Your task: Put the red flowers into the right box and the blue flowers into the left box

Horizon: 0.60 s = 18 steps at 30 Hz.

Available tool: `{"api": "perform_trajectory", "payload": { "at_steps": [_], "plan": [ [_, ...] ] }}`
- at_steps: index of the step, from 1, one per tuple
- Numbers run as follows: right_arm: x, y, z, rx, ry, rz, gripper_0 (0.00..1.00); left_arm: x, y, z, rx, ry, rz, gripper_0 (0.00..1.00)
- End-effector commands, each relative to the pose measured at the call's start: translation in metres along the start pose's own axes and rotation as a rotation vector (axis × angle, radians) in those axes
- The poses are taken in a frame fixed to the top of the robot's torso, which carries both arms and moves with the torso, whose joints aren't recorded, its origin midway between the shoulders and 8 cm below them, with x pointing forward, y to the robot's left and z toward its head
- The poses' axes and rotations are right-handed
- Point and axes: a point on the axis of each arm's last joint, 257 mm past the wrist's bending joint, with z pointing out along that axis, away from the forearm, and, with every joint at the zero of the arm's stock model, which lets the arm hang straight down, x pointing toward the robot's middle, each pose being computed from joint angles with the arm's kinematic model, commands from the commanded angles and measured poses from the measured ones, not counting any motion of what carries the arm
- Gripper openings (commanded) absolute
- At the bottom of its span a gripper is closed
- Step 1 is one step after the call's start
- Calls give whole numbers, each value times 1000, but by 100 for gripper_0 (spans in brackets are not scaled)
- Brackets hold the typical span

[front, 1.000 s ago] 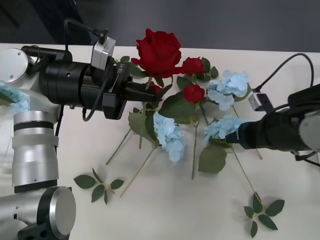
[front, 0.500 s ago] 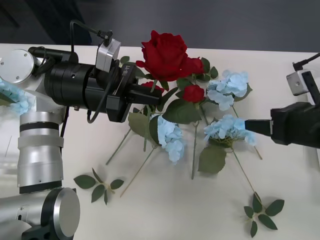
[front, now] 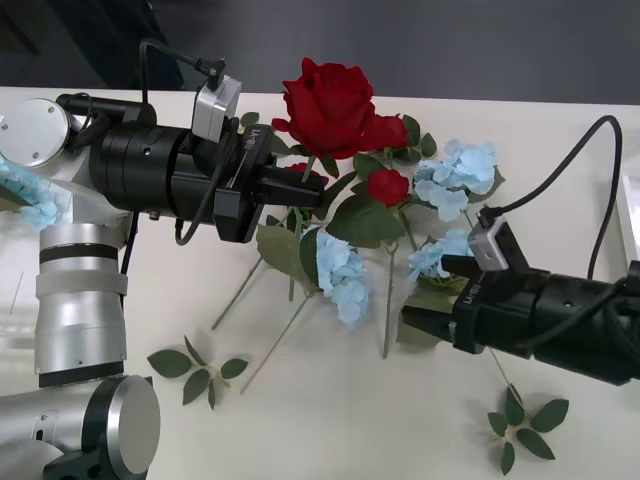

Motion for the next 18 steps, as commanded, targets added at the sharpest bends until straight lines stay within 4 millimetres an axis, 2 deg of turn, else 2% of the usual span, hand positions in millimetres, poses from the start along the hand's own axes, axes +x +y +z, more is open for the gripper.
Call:
{"api": "perform_trajectory", "payload": {
  "at_steps": [1,7,11,18],
  "plan": [
    [-13,9,18,-23,-56,-121,100,-3,-3,5,13,9,39,0],
    [-14,26,49,-63,-106,-181,100,-3,-3,5,13,9,39,0],
    [-18,41,62,-103,-118,-188,100,-3,-3,5,13,9,39,0],
    [-50,68,79,-160,-189,-195,100,-3,-3,5,13,9,39,0]
  ]
}}
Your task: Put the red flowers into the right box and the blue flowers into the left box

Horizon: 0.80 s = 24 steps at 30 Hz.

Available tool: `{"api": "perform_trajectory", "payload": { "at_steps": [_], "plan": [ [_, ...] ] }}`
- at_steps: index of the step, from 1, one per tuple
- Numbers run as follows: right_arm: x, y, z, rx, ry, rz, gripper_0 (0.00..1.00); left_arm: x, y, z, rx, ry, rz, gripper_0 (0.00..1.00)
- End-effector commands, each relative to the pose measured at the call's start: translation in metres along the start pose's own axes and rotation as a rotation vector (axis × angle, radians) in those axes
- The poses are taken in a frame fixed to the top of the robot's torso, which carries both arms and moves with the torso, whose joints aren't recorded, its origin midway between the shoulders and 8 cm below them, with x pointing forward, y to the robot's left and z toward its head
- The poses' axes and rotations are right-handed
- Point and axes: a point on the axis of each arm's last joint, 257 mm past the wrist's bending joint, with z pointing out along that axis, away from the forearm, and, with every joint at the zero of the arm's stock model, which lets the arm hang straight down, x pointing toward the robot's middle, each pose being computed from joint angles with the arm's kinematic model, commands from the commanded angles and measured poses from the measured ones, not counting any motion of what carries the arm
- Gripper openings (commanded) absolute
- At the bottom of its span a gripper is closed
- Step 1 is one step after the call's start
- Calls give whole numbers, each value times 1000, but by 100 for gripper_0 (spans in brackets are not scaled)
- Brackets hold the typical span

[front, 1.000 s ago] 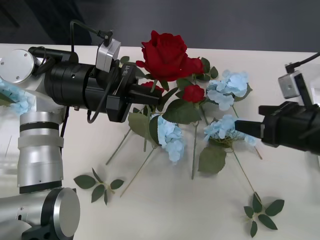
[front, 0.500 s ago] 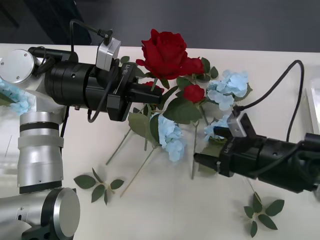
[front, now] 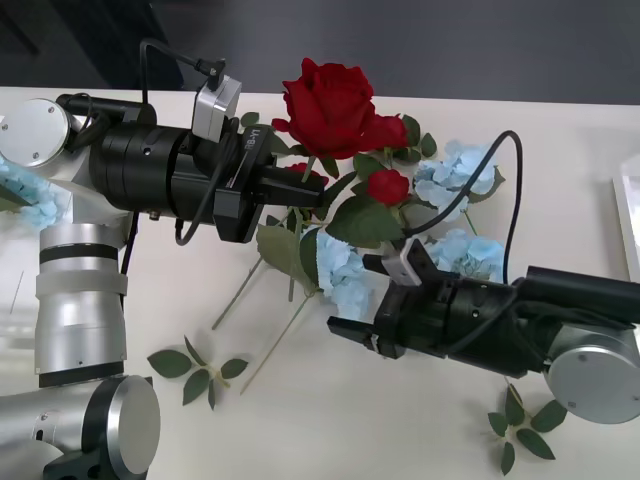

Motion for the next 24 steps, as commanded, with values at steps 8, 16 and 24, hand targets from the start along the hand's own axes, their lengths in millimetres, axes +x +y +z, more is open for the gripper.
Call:
{"api": "perform_trajectory", "payload": {
  "at_steps": [8,16,24],
  "plan": [
    [-55,19,33,-43,-124,-92,100,-3,-3,5,13,9,39,0],
    [-63,14,54,-30,-149,-120,100,-3,-3,5,13,9,39,0],
    [-72,17,75,-45,-164,-103,100,-3,-3,5,13,9,39,0]
  ]
}}
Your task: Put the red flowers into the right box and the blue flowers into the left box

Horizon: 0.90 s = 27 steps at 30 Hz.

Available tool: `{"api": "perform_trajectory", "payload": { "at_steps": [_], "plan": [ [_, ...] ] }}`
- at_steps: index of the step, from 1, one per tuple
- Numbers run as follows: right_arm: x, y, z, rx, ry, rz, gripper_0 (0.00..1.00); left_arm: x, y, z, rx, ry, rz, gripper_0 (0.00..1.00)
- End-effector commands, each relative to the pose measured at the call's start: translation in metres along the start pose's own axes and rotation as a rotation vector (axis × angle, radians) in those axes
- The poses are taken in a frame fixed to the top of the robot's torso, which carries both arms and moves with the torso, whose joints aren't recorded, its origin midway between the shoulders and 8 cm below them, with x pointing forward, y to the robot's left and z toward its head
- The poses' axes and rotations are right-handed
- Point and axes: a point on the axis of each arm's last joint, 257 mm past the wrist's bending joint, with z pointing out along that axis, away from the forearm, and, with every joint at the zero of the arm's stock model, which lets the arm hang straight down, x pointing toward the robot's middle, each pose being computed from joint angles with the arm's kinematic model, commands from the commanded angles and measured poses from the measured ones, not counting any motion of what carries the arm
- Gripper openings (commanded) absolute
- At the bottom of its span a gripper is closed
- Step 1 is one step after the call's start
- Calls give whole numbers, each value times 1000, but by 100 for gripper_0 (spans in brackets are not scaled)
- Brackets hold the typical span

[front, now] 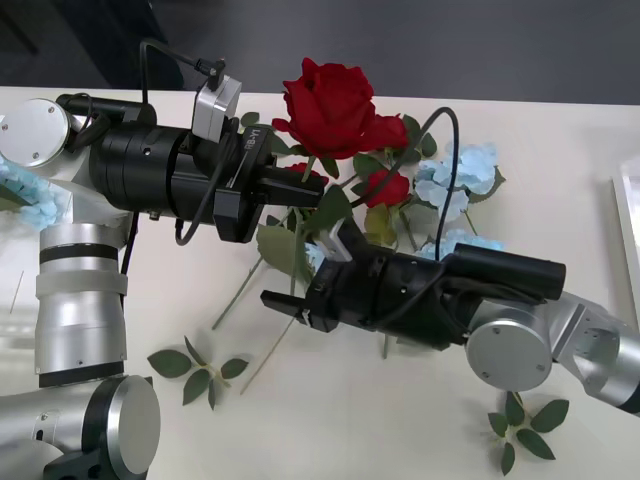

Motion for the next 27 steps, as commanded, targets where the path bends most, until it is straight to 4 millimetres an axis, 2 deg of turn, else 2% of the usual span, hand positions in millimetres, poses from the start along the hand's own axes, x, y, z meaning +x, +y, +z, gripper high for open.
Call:
{"api": "perform_trajectory", "payload": {
  "at_steps": [1,4,5,6,7,8,25,26,27],
  "plan": [
    [-24,-2,12,-2,-46,-52,100,-3,-3,5,13,9,39,0],
    [-25,-2,14,-5,-47,-47,100,-3,-3,5,13,9,39,0],
    [-27,0,14,-9,-49,-37,82,-3,-3,5,13,9,39,0],
    [-27,0,14,-11,-50,-29,53,-3,-3,5,13,9,39,0],
    [-26,0,14,-12,-49,-29,17,-3,-3,5,13,9,39,0],
    [-26,0,14,-11,-48,-28,0,-3,-3,5,13,9,39,0],
    [-28,-2,13,-6,-55,-16,0,-3,-3,5,13,9,39,0],
    [-29,-2,13,-5,-59,-15,0,-3,-3,5,13,9,39,20],
    [-29,-3,13,-3,-61,-14,0,-3,-3,5,13,9,39,46]
  ]
}}
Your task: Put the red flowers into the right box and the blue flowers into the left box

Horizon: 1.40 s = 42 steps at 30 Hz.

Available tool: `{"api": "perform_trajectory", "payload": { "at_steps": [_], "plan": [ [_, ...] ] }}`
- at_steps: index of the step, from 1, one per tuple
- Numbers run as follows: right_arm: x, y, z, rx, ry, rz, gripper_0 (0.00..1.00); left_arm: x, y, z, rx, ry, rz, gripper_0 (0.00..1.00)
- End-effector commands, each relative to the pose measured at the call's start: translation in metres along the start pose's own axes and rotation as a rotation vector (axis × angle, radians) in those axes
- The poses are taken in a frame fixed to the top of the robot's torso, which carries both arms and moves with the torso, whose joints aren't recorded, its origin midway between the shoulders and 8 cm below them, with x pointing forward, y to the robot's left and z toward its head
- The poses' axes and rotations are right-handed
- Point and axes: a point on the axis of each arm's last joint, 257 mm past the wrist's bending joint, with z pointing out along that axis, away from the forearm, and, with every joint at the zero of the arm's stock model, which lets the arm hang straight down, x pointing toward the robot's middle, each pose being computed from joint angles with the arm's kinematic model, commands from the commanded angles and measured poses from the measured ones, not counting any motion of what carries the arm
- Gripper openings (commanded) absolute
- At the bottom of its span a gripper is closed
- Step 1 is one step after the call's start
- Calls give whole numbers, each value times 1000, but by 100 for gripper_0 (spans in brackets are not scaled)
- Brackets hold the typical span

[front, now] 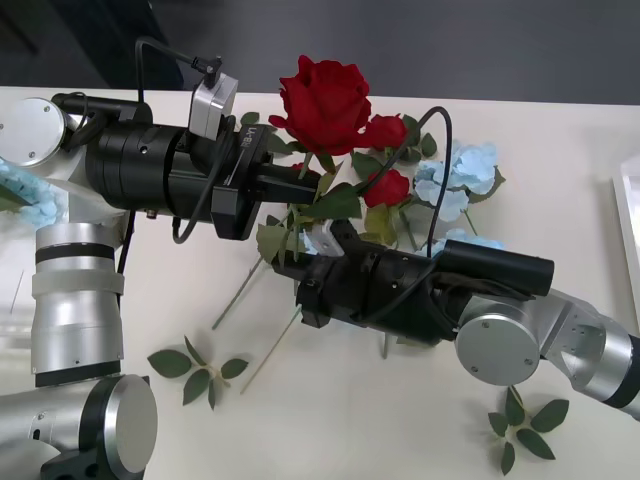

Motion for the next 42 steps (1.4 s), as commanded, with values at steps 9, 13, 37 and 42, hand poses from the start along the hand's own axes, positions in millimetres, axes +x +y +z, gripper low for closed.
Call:
{"api": "perform_trajectory", "payload": {
  "at_steps": [9,13,37,42],
  "plan": [
    [-42,-6,-18,-7,-56,-33,0,-3,-6,8,27,5,39,100],
    [-44,-6,-38,-15,-34,-24,0,-3,-6,8,27,5,39,100],
    [-71,-83,-191,182,176,95,0,9,6,19,-7,60,22,100],
    [-88,-100,-235,277,179,205,0,19,25,14,-64,168,40,100]
  ]
}}
